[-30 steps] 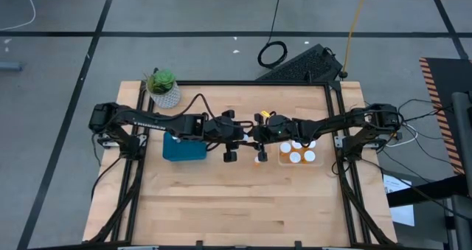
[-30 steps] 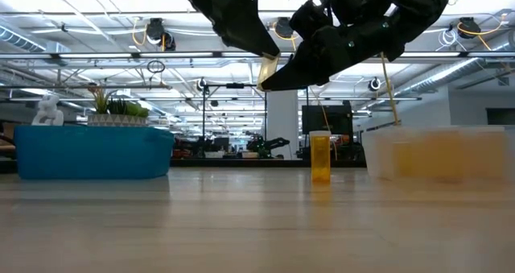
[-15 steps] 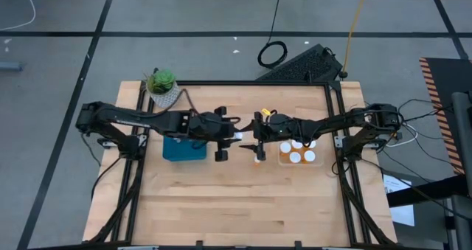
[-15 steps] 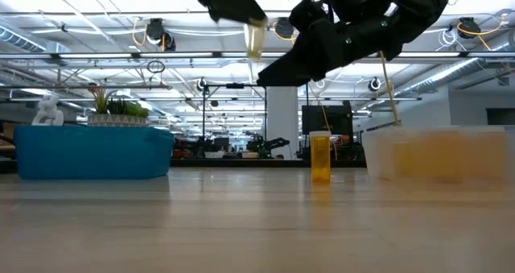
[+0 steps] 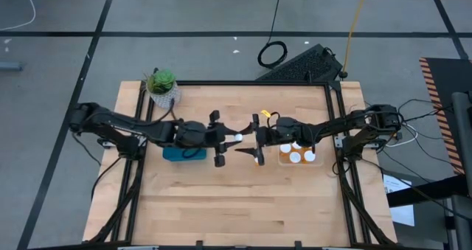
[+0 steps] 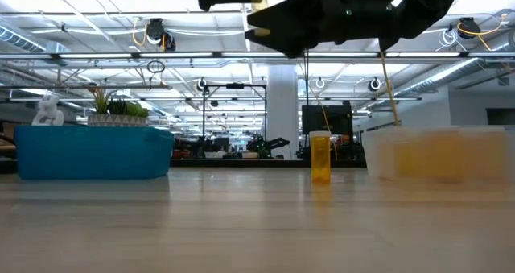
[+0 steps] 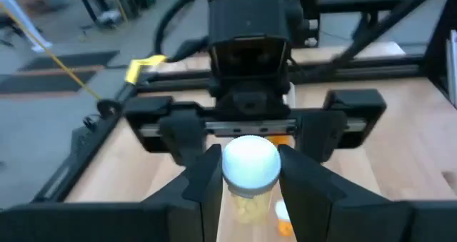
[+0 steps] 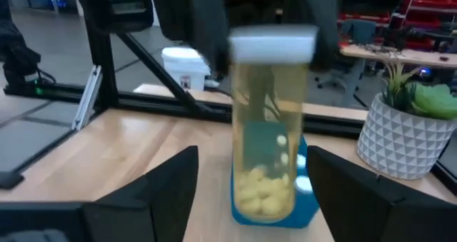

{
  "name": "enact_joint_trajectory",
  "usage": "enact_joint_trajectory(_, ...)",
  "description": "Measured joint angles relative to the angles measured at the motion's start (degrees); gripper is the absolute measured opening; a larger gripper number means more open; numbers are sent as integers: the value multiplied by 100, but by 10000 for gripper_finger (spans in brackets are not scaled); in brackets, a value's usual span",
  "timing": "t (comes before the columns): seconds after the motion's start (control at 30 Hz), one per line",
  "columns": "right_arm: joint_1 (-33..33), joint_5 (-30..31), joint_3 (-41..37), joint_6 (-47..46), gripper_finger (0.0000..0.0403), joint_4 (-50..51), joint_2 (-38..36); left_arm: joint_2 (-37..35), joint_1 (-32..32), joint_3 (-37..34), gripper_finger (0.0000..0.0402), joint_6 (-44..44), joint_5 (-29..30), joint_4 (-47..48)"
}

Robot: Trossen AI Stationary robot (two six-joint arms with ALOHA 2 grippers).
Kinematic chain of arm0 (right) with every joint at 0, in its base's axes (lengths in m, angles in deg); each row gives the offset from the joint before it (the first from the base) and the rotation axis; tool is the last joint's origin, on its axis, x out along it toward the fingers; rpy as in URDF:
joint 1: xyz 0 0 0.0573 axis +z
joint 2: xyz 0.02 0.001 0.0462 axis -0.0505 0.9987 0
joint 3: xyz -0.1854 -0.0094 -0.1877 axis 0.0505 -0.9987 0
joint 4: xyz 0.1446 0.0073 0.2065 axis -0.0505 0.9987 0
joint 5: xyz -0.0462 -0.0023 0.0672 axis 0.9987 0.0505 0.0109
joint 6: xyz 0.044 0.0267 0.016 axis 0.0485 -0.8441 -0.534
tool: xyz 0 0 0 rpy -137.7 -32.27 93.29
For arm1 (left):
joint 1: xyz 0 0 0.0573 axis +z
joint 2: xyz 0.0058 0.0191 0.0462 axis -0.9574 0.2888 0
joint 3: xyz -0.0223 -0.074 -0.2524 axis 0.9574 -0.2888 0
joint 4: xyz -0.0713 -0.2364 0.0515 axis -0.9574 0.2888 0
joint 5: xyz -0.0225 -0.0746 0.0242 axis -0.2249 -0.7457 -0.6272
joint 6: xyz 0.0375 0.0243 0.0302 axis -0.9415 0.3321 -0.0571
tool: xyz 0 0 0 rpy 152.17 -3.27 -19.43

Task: Pick and place medicine bottles into bin by pill shape (circle, oval)
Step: Put the small yellow pill bottle into the blue bin

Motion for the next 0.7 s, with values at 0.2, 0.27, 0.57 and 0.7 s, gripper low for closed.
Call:
enact_joint_trajectory(0.2,0,20,0,-15,220,-146,0,-430,-99,-622,125,-117,297,-937)
enact_joint_trajectory(0.27,0,54,0,-41,209,-239,0,-579,-151,-900,125,-200,390,-1161)
enact_joint_trajectory(0.57,-2,464,0,-119,156,-528,0,-723,-256,-1575,125,-426,652,-2230)
enact_joint_trajectory(0.7,0,466,0,-119,132,-590,0,-723,-256,-1588,125,-431,683,-2250)
